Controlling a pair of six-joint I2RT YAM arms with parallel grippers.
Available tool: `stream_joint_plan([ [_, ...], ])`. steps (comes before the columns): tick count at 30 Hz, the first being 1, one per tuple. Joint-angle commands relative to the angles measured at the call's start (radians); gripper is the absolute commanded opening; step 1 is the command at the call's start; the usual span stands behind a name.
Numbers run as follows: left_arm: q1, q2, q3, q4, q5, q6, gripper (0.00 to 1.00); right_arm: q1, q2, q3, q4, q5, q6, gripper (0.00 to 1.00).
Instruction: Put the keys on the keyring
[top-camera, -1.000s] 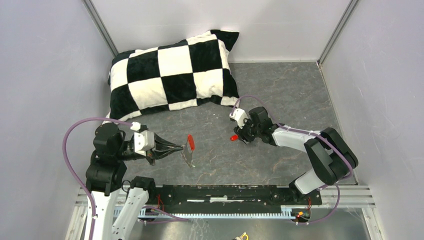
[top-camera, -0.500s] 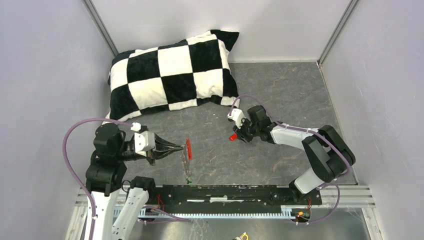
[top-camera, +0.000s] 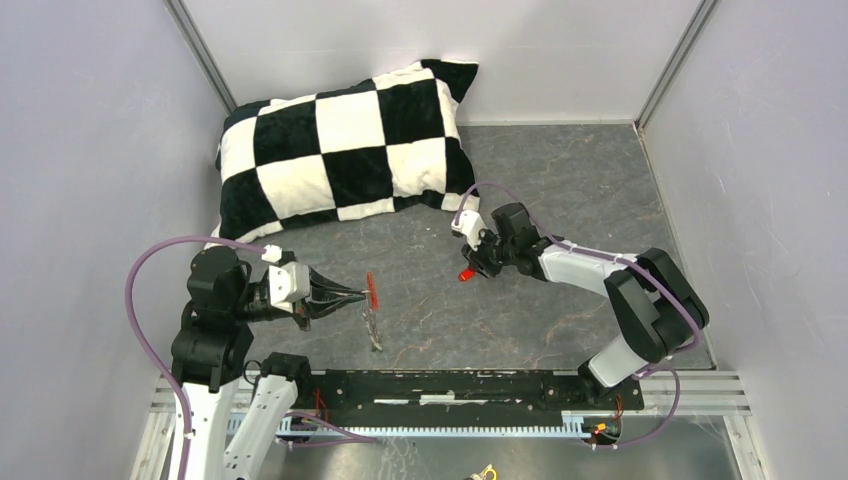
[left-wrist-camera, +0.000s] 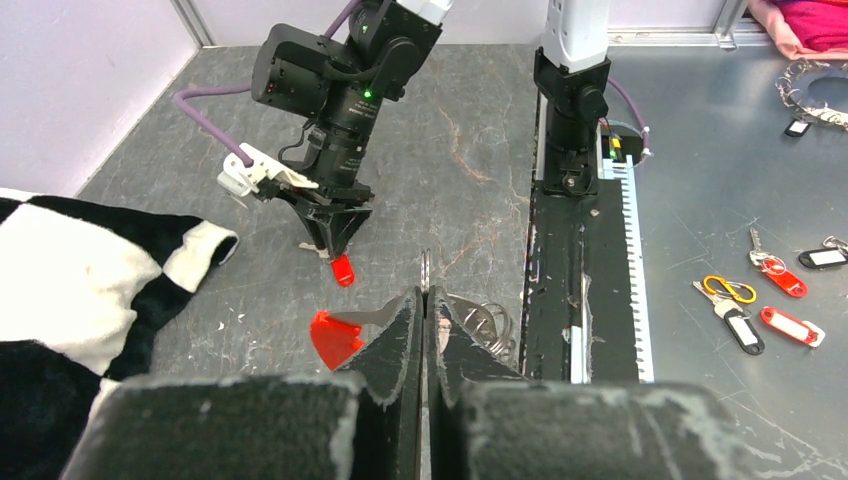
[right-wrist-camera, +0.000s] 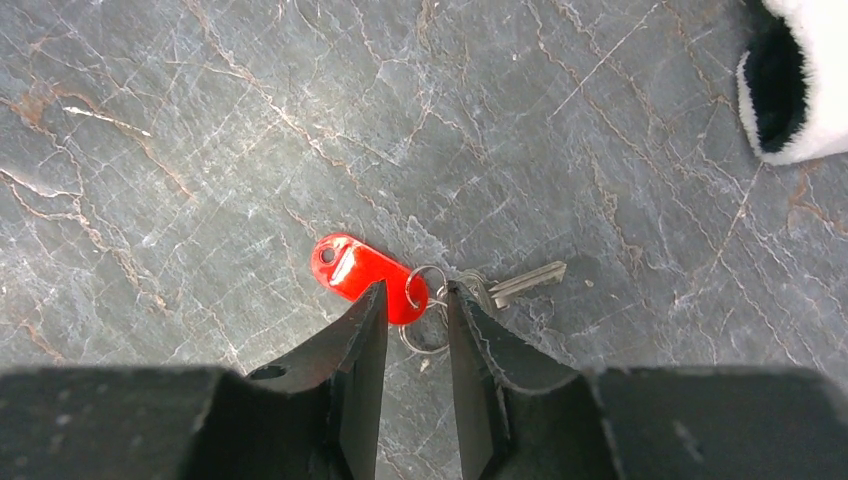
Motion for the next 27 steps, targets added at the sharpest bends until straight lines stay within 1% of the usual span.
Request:
stream_joint_plan([
  [1, -0.002, -0.006, 0.037, 0.000, 0.003, 0.044, 0.02, -0.001, 0.032, 0.043, -0.024, -0.032, -0.020, 0.35],
  [5, -0.001, -0.005, 0.037, -0.001, 0.004, 0.047, 0.02, -0.001, 0.059, 0.061, -0.049, -0.034, -0.030, 0.37],
  [10, -0.001, -0.001, 0.040, -0.001, 0.004, 0.050, 0.02, -0.002, 0.082, 0.074, -0.055, 0.012, -0.031, 0.35],
  [13, -0.002, 0.000, 0.042, 0.000, 0.002, 0.049, 0.02, -0.008, 0.080, 0.076, -0.041, -0.009, -0.022, 0.29],
  [16, -0.001, 0.001, 0.045, -0.001, -0.001, 0.044, 0.02, -0.029, 0.088, 0.087, -0.047, -0.083, -0.003, 0.20],
  [19, -0.002, 0.000, 0.044, -0.001, -0.002, 0.041, 0.02, -0.066, 0.097, 0.102, -0.053, -0.182, 0.018, 0.04],
  [20, -0.001, 0.001, 0.043, -0.001, -0.002, 0.041, 0.02, -0.075, 0.094, 0.103, -0.052, -0.202, 0.022, 0.00],
  [27, -0.001, -0.004, 0.037, -0.001, 0.001, 0.040, 0.02, -0.081, 0.060, 0.094, -0.058, -0.240, 0.019, 0.00],
])
